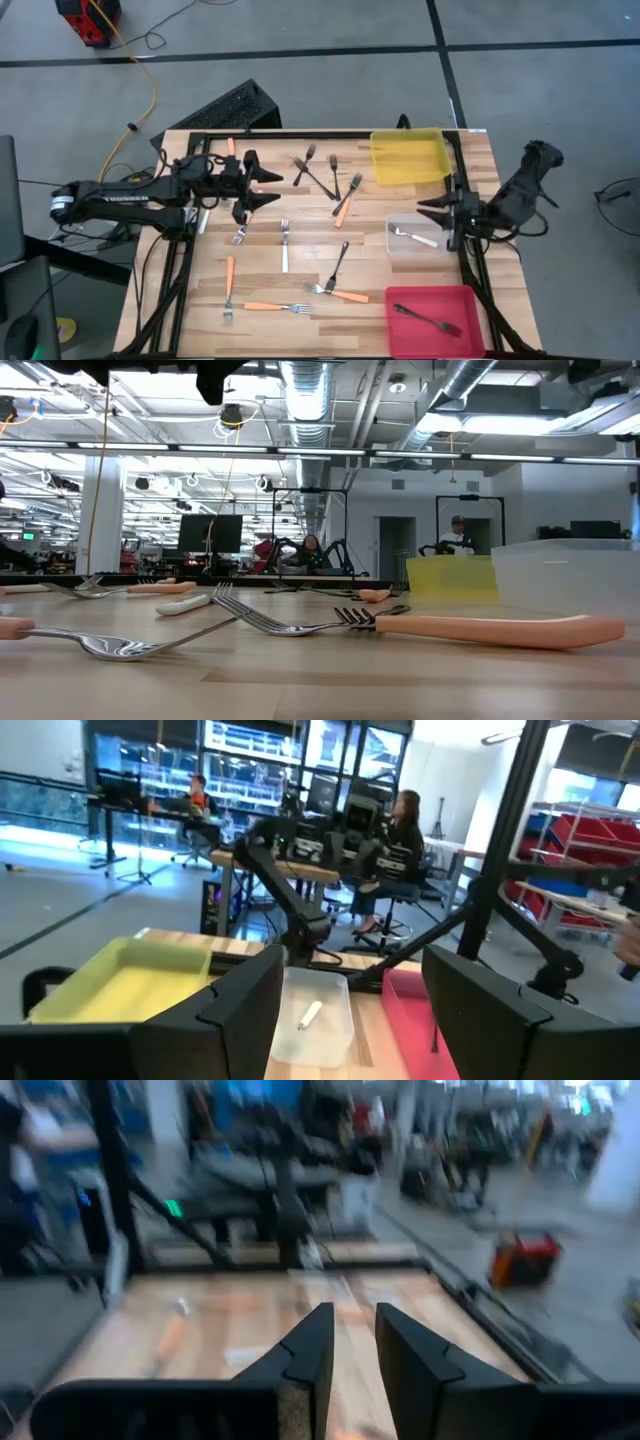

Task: Sort silverware by color (type)
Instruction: Put the white fork into the transparent bin

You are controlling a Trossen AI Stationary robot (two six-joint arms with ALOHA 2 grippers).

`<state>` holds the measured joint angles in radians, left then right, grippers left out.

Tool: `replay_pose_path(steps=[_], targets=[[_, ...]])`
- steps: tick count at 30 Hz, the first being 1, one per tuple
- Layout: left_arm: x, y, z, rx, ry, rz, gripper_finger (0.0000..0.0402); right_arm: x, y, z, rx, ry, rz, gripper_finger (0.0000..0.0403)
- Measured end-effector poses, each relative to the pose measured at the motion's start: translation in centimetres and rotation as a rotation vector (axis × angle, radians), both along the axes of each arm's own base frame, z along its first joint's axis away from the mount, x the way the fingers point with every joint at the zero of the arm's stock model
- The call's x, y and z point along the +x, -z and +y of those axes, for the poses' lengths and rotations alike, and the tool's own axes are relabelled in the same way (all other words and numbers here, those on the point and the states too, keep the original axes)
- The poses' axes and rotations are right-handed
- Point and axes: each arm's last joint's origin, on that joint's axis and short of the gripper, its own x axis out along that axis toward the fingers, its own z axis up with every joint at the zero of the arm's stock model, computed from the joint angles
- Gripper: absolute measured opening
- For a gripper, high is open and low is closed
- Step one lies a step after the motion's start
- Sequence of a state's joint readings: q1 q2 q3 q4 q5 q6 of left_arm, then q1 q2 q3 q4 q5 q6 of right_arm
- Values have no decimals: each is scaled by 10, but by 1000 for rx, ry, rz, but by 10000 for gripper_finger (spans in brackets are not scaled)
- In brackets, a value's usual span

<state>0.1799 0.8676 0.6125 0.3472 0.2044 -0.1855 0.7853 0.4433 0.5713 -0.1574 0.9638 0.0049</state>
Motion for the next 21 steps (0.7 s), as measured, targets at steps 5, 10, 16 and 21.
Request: replay_pose_path(steps=[5,10,16,21], targets=[[-14,-9,-3,-53,30,62,226,4,11,6,-5,-82,-165,102],[-33,-11,-9,-76,94,134,226,8,28,9,-29,-71,-206,102],[-46,-18,-12,-36,3,77,226,12,35,6,-34,-89,-225,102],[-41,-16,-13,6,-98,88,226,16,35,1,-75,-56,-223,102]])
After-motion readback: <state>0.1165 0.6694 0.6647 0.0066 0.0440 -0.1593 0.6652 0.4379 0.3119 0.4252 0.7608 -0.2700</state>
